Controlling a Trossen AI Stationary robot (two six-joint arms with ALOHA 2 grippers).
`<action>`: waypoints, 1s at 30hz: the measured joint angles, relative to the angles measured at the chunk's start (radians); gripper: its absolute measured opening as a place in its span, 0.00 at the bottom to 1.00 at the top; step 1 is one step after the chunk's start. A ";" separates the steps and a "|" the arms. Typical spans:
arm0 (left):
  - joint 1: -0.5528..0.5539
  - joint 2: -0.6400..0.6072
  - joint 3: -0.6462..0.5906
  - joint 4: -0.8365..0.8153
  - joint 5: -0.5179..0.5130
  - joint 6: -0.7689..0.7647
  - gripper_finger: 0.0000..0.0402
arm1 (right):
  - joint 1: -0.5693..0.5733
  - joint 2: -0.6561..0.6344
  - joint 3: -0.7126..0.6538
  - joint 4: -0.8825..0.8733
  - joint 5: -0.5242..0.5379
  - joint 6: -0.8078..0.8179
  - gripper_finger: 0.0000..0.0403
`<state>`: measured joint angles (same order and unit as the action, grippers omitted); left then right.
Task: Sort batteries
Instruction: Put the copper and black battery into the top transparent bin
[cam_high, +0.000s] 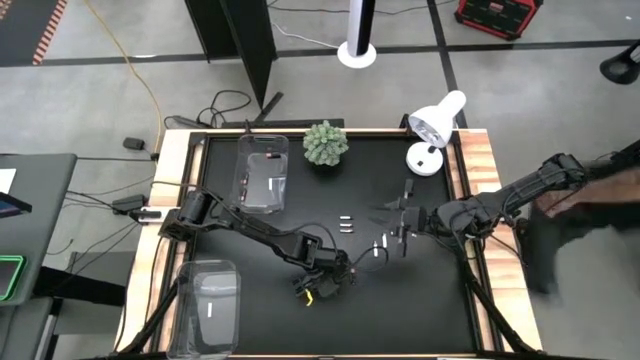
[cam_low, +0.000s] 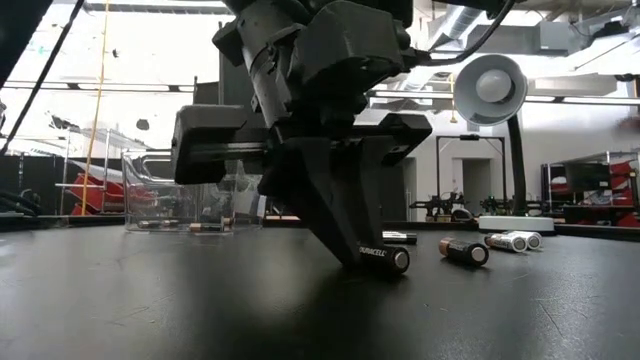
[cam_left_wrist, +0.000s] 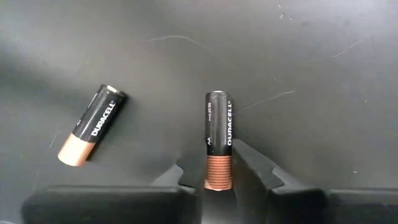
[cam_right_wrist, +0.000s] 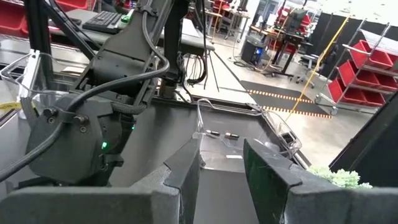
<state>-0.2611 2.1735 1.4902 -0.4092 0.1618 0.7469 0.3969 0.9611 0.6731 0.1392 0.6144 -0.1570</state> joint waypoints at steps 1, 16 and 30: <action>0.000 0.000 0.000 -0.008 -0.001 -0.014 0.10 | 0.000 0.000 0.000 0.001 0.000 0.000 0.36; 0.000 0.002 0.066 -0.155 -0.039 -0.105 0.09 | 0.001 0.000 0.000 0.003 -0.005 0.000 0.36; 0.028 -0.080 0.122 -0.388 -0.123 -0.114 0.09 | 0.001 0.001 -0.001 -0.005 -0.005 0.000 0.36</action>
<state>-0.2333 2.0939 1.6127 -0.7974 0.0384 0.6331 0.3977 0.9619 0.6724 0.1339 0.6090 -0.1574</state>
